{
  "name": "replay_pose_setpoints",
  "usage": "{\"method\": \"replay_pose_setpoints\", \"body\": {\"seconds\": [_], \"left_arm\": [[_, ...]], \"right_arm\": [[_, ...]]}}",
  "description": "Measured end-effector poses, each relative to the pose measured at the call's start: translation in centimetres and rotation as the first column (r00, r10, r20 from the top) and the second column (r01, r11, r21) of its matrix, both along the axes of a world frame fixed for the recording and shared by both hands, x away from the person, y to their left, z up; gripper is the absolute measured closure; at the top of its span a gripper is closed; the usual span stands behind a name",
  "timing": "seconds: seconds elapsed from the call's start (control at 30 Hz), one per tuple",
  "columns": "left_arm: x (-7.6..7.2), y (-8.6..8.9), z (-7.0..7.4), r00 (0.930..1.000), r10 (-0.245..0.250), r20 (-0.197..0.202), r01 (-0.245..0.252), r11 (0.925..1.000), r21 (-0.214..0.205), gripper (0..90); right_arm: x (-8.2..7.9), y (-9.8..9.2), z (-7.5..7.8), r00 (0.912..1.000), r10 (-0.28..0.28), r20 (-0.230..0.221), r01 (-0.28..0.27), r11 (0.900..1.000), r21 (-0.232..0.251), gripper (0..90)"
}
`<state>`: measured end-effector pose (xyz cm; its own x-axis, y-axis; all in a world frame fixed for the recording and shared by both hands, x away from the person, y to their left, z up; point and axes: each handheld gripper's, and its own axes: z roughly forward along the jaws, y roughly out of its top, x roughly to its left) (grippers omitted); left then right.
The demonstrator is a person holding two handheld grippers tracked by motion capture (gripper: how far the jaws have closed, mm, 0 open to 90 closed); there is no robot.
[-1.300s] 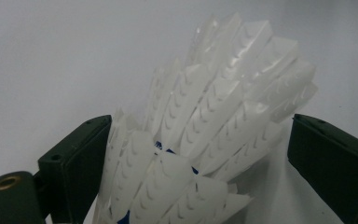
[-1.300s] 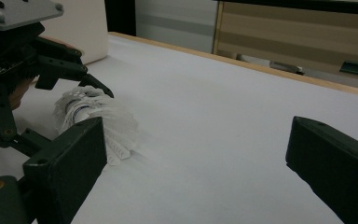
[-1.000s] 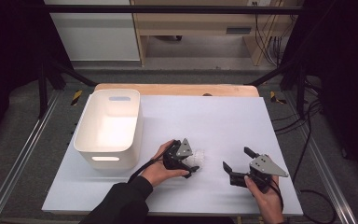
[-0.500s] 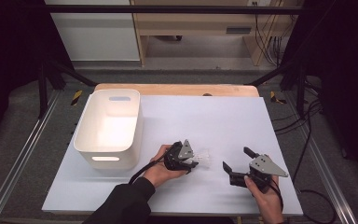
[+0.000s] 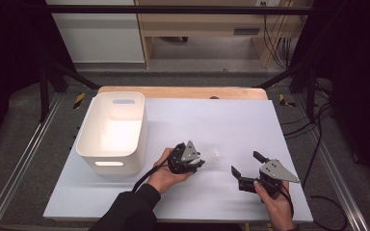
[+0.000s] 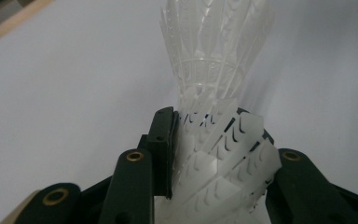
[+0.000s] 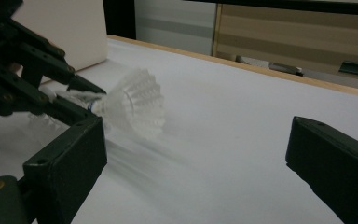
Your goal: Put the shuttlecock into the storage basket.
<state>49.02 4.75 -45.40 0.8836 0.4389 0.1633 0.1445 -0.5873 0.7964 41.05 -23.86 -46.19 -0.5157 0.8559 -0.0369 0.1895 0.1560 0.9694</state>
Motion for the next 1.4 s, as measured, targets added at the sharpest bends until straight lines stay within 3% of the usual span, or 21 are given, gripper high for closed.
{"method": "replay_pose_setpoints", "body": {"seconds": [0.2, 0.3, 0.5, 0.6, 0.73, 1.23, 1.4], "left_arm": [[-0.4, 1.0, 2.2, 0.9992, 0.036, 0.015, -0.035, 0.9946, -0.098, 63.8], [-0.6, 1.4, 3.2, 0.9986, 0.044, 0.029, -0.040, 0.9911, -0.127, 63.9], [-1.2, 2.2, 5.2, 0.9973, 0.057, 0.045, -0.046, 0.9764, -0.211, 64.1], [-1.4, 2.4, 5.8, 0.9961, 0.067, 0.058, -0.053, 0.9751, -0.215, 64.2], [-1.6, 2.9, 6.7, 0.9950, 0.079, 0.060, -0.062, 0.9667, -0.248, 64.3], [-1.8, 3.3, 8.9, 0.9929, 0.083, 0.086, -0.057, 0.9611, -0.270, 64.6], [-1.9, 3.6, 10.0, 0.9914, 0.091, 0.095, -0.060, 0.9551, -0.290, 64.7]], "right_arm": [[0.0, 0.2, -0.1, 1.0000, 0.001, -0.003, -0.001, 0.9999, -0.010, 5.3], [0.1, 0.4, -0.2, 1.0000, 0.003, -0.005, -0.003, 0.9998, -0.018, 5.3], [0.2, 0.6, -0.4, 0.9999, 0.009, -0.012, -0.009, 0.9993, -0.037, 5.4], [0.0, 0.6, -0.4, 0.9999, 0.008, -0.009, -0.009, 0.9993, -0.037, 5.4], [0.1, 0.5, -0.5, 0.9999, 0.006, -0.012, -0.007, 0.9994, -0.033, 5.4], [0.1, 0.6, -0.4, 0.9999, 0.011, -0.009, -0.011, 0.9994, -0.031, 5.4], [0.1, 0.5, -0.4, 0.9999, 0.009, -0.007, -0.009, 0.9995, -0.030, 5.4]]}}
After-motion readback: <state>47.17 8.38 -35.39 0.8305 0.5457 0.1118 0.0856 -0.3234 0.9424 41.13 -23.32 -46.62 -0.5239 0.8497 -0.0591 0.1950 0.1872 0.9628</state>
